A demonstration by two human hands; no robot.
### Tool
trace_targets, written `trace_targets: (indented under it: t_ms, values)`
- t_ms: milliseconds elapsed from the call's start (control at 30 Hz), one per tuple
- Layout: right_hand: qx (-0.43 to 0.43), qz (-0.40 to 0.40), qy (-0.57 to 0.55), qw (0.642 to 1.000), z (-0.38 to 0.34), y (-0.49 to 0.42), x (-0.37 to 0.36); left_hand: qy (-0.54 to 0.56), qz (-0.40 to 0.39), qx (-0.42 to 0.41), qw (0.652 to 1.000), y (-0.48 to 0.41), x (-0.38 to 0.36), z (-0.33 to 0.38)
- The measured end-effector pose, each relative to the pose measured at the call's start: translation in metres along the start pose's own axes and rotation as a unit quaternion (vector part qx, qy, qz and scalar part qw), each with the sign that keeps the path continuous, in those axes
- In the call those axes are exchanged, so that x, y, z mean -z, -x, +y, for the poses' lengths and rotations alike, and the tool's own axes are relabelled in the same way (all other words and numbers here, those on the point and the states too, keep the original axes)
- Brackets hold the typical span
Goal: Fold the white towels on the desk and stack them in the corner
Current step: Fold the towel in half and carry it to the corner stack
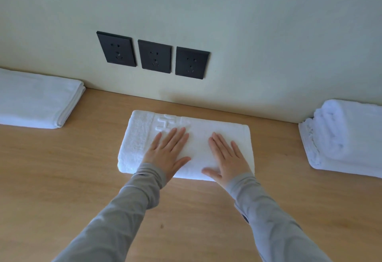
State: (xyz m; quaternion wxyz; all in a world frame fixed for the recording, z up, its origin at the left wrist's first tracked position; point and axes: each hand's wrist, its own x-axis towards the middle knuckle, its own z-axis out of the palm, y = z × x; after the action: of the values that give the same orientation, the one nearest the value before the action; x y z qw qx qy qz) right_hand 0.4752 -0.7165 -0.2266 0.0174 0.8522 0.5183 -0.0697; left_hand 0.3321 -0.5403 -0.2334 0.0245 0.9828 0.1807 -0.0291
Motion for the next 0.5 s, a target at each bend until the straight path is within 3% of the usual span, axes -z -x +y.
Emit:
trace_targets:
  t_ms: [67, 100, 133, 200, 233, 267, 333, 500]
  values:
    - [-0.045, 0.017, -0.057, 0.997, 0.026, 0.010, 0.000, 0.042, 0.011, 0.092, 0.995, 0.003, 0.004, -0.017]
    - [-0.107, 0.048, -0.134, 0.984, 0.037, 0.012, 0.001, 0.094, 0.039, 0.174, 0.980, 0.002, 0.007, -0.028]
    - [-0.197, 0.088, -0.231, 0.949, 0.047, 0.011, 0.003, 0.163, 0.078, 0.266, 0.947, 0.000, 0.011, -0.040]
    - [-0.369, 0.147, -0.407, 0.823, 0.059, 0.005, 0.007, 0.303, 0.102, 0.413, 0.853, -0.008, 0.018, -0.065]
    - [-0.418, 0.162, -0.466, 0.763, 0.061, 0.001, 0.007, 0.337, 0.089, 0.449, 0.823, -0.013, 0.020, -0.076]
    - [-0.444, 0.162, -0.500, 0.726, 0.061, -0.003, 0.006, 0.348, 0.073, 0.465, 0.811, -0.018, 0.019, -0.083]
    - [-0.459, 0.153, -0.504, 0.715, 0.056, -0.010, 0.000, 0.354, 0.071, 0.461, 0.811, -0.022, 0.015, -0.088]
    - [-0.442, 0.165, -0.447, 0.760, 0.050, -0.019, -0.010, 0.397, 0.097, 0.492, 0.769, -0.017, -0.002, -0.090]
